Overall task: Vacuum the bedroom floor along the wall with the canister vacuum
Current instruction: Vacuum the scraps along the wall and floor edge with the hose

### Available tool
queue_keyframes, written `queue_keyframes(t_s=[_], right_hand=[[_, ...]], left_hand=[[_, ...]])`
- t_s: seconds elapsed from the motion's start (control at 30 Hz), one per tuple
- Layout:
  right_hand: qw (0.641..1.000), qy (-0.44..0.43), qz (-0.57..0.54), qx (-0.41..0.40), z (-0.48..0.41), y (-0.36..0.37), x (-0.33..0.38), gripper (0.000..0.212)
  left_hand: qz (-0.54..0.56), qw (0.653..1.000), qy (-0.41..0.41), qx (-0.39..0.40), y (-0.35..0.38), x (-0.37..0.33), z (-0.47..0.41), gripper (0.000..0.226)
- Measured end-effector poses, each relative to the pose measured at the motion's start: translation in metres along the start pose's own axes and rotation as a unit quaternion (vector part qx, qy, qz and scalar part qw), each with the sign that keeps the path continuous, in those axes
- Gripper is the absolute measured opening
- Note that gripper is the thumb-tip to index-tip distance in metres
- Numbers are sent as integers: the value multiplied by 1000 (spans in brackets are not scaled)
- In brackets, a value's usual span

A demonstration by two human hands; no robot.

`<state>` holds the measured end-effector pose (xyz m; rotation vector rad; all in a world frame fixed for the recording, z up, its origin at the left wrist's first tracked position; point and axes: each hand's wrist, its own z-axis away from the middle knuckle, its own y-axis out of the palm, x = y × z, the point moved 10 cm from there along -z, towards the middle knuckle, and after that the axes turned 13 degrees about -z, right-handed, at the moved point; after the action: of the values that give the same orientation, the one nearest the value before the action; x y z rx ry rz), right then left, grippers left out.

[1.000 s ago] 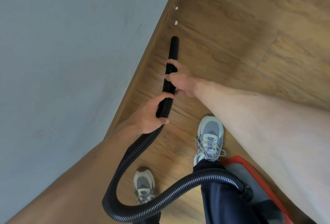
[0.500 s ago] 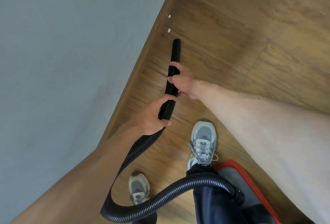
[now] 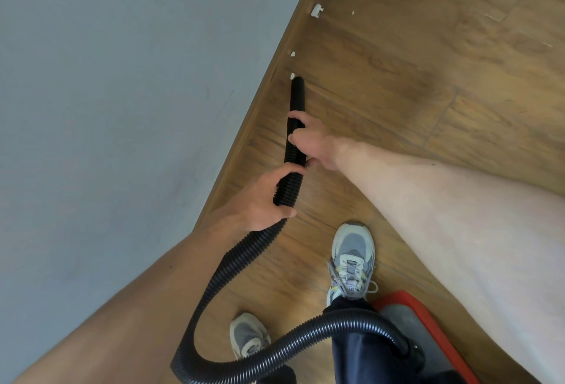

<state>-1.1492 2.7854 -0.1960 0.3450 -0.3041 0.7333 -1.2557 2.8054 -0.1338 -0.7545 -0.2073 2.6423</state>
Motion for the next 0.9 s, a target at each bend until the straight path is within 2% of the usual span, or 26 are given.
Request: queue_keyframes(t_s=[0.33,0.9], right_hand=[[1000,9,26,-10,0,0,11,57],[999,-8,-5,-32,-20,7,20,57]], left_hand=[[-31,999,11,14,-13,-4,-6,68],[-77,997,28,10,-30,8,-20,66]])
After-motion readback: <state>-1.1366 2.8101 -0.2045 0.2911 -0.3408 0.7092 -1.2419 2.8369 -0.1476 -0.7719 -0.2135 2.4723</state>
